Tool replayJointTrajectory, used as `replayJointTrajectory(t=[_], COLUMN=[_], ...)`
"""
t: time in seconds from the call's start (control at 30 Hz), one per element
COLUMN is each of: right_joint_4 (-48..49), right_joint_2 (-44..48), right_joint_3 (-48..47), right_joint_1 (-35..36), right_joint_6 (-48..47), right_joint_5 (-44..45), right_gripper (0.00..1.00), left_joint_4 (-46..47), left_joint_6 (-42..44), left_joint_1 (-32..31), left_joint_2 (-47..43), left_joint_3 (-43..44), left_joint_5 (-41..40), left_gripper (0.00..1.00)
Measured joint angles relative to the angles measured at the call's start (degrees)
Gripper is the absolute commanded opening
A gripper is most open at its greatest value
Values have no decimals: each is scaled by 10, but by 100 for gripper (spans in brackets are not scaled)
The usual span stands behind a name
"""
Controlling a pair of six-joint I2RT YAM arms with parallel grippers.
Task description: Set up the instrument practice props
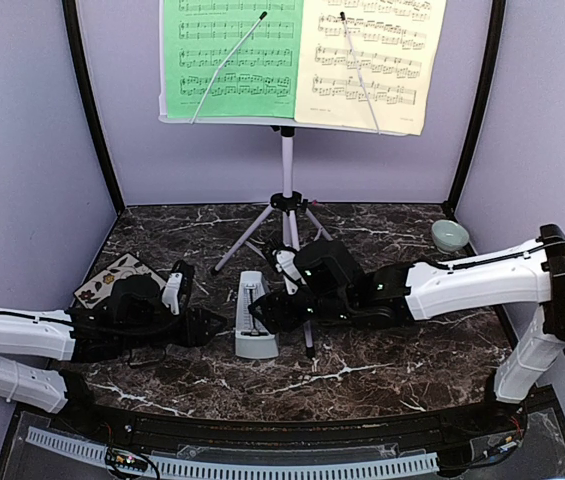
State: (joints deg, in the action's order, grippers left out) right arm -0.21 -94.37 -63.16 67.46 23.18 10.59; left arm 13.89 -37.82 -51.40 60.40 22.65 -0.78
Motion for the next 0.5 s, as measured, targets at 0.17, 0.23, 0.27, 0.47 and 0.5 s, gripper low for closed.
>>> replayJointTrajectory(t=[0.17,0.23,0.27,0.47,0.5], right_joint_4=[2,2,2,8,10], right_joint_2=[-16,-18,-18,-18,-19], right_joint_3=[-11,-11,-11,-11,-11], right_joint_1=[1,1,1,1,1], right_joint_6=[-2,-2,-2,-1,-1], right_joint_5=[9,14,16,28,30], right_gripper=[71,70,70,69,69], left_joint_4=[-9,-11,-12,-19,-19], left_joint_6=[0,0,0,1,1], left_joint_1=[0,0,0,0,0], left_joint_2=[-1,-1,-1,-1,-1], left_joint_3=[0,0,0,0,0], left_joint_5=[-9,-13,-14,-17,-17], left_gripper=[54,54,54,54,54])
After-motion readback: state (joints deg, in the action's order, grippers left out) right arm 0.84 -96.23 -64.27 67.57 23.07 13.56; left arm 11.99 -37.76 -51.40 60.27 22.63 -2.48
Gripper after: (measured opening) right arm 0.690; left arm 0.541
